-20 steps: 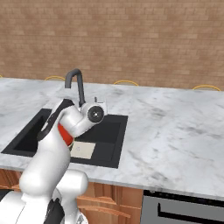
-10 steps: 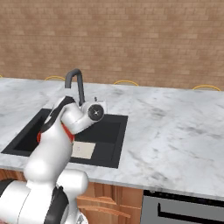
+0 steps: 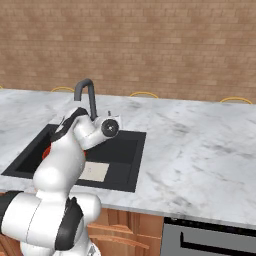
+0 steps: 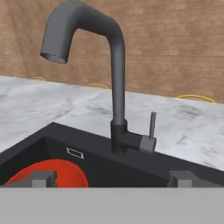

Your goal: Pick the bowl and bowl and place them in the sink. Then turn on the water.

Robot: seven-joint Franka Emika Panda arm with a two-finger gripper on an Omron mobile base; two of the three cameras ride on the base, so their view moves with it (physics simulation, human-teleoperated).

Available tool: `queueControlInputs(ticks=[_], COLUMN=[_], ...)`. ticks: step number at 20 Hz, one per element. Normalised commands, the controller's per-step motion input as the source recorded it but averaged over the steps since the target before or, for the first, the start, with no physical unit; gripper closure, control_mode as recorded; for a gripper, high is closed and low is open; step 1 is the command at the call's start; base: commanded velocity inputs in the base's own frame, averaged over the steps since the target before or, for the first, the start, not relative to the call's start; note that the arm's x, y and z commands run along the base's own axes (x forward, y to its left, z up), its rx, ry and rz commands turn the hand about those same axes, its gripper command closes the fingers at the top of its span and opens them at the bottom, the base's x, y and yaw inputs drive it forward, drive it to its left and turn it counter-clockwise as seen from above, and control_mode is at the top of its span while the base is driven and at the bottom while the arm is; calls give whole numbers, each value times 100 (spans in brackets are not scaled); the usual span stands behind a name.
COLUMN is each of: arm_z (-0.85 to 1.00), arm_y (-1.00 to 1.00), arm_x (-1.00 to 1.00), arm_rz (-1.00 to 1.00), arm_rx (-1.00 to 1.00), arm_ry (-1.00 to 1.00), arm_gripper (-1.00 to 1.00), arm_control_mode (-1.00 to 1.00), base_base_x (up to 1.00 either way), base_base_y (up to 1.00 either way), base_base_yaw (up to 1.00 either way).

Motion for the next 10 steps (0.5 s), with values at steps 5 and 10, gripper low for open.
queueControlInputs(ticks=[5,10], arm_z=[-35,-34], arm_y=[0,0], arm_x=[13,13], arm_rz=[0,0], arm_rx=[0,0], arm_ry=[0,0], arm_gripper=[-100,-100], arm_control_mode=[-100,-100], base_base_x=[0,0], base_base_y=[0,0], base_base_yaw=[0,0])
